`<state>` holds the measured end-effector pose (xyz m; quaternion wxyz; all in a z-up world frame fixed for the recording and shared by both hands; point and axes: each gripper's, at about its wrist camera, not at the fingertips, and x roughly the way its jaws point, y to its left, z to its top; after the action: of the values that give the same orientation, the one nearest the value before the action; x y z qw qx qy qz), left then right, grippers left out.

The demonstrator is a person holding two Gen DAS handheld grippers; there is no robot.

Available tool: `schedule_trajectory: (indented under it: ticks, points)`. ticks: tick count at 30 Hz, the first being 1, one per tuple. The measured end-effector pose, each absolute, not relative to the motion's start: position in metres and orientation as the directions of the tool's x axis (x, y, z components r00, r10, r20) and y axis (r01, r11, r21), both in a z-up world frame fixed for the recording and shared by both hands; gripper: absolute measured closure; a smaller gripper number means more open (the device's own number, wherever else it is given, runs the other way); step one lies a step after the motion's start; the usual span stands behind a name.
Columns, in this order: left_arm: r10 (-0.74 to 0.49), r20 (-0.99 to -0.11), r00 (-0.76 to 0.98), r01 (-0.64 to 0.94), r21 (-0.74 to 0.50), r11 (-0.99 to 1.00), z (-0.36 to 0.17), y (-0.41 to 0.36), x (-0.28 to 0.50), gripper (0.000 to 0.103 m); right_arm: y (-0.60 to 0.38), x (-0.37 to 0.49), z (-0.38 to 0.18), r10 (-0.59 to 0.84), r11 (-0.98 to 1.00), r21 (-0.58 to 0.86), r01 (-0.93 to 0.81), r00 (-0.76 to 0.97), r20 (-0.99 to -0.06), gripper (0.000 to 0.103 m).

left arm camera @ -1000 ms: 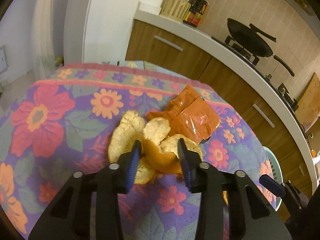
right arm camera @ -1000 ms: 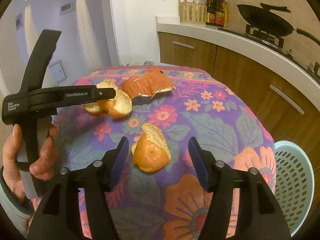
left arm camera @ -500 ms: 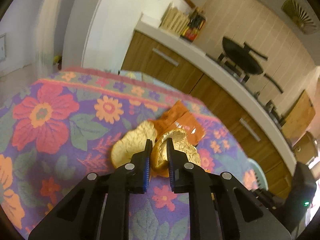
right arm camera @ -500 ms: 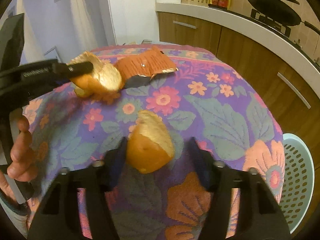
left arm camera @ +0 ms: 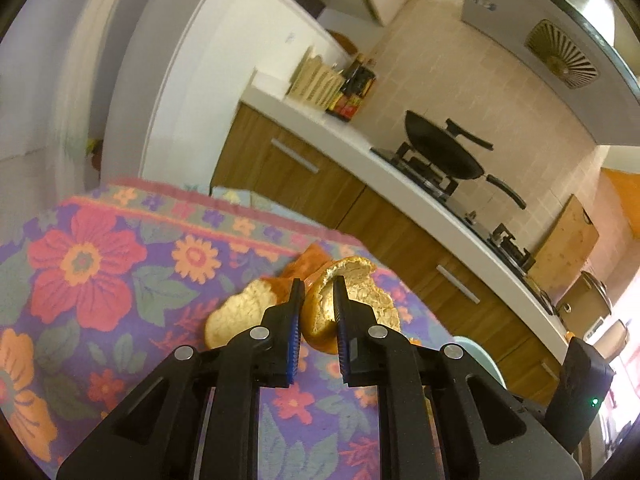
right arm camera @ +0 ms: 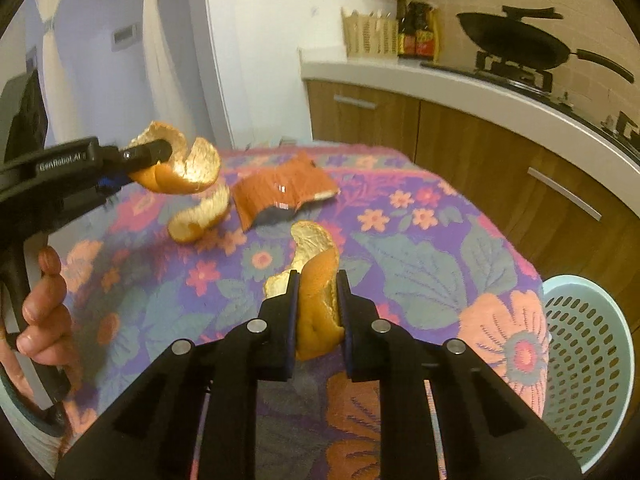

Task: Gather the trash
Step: 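Carry crust and peel over the wastebasket and open both tools to drop them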

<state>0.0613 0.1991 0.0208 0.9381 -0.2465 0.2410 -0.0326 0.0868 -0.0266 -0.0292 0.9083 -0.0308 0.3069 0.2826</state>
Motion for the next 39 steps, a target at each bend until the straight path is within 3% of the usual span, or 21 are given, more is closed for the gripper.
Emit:
schedule_trajectory:
  ticks: [8, 14, 20, 31, 39]
  points:
    - [-0.181, -0.364, 0.914, -0.002, -0.449, 0.893, 0.066, 0.185, 0.038, 0.09, -0.041, 0.087, -0.023, 0.531, 0.834, 0.184, -0.521, 0.665, -0.526, 0.089]
    - [-0.199, -0.36, 0.911, 0.033, -0.419, 0.907, 0.082, 0.162, 0.033, 0.09, -0.075, 0.084, -0.017, 0.576, 0.817, 0.291, -0.497, 0.682, -0.452, 0.089]
    - [-0.248, -0.382, 0.89, 0.091, -0.383, 0.919, 0.083, 0.12, 0.044, 0.09, -0.13, 0.081, -0.016, 0.518, 0.854, 0.304, -0.421, 0.738, -0.432, 0.089]
    - [-0.446, -0.543, 0.712, 0.265, -0.381, 0.886, 0.022, -0.038, 0.112, 0.09, -0.263, 0.091, -0.053, 0.335, 0.925, 0.341, -0.167, 0.78, -0.528, 0.089]
    - [-0.484, -0.641, 0.595, 0.353, -0.332, 0.875, -0.017, -0.123, 0.14, 0.09, -0.335, 0.105, -0.097, 0.29, 0.904, 0.427, -0.012, 0.751, -0.594, 0.088]
